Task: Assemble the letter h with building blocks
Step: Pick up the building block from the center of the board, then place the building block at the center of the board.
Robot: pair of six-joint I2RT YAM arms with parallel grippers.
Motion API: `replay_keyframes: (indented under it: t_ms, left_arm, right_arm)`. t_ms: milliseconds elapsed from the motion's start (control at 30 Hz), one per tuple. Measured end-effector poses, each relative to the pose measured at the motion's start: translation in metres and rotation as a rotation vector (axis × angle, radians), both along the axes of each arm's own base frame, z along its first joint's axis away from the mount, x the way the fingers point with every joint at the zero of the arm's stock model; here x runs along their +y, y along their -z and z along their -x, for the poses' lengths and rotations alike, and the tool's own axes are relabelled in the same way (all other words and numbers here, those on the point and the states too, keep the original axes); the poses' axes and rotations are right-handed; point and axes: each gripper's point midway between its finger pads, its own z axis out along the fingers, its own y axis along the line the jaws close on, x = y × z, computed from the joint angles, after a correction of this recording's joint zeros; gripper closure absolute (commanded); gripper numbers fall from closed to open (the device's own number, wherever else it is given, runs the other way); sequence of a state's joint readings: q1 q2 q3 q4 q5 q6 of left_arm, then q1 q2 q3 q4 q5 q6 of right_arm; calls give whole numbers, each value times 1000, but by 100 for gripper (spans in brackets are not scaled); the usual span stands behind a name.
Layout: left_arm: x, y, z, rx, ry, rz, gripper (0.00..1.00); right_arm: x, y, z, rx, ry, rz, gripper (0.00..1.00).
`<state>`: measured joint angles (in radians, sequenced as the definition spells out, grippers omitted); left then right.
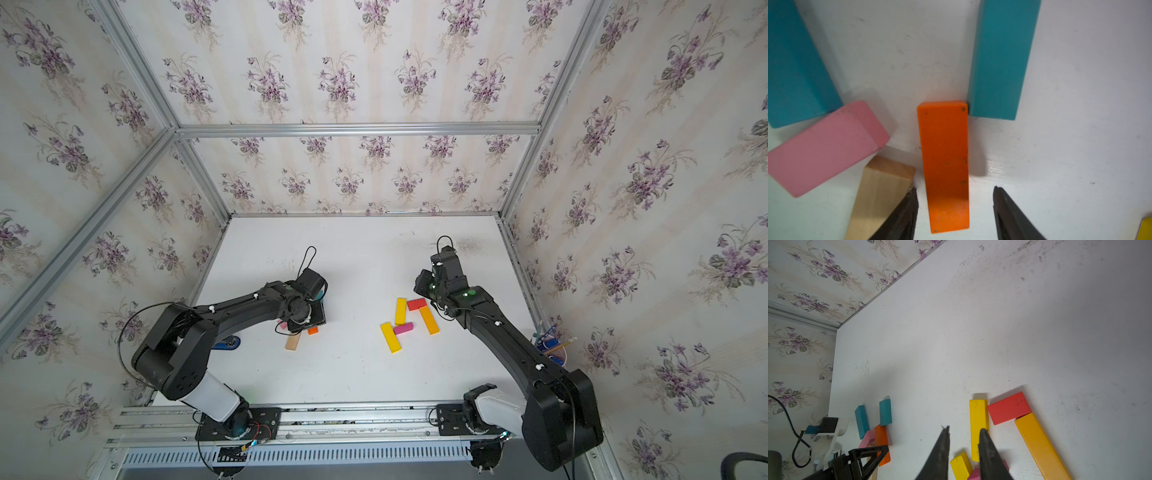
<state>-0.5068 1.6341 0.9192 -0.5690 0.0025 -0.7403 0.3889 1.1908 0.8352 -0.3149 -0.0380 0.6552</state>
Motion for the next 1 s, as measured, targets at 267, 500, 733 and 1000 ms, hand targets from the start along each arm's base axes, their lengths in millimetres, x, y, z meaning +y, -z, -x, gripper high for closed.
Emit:
replay_keyframes:
  t_ms: [267,500,733,1000]
  left_arm:
    - [6,8,-4,26,-9,-15,62]
    - [4,4,-1,26,-3,9,81]
    - [-8,-49,-15,-77,33,52,85]
    - [-57,-72,-91,-147,142,91,93]
  right_arm:
    - [-2,-3,8,-1,-5,-5,82]
    - [-1,-11,9,-17,-10,-20,86]
    - [1,-23,10,-33,-15,-38,86]
    - [4,-29,8,-35,-14,-57,87]
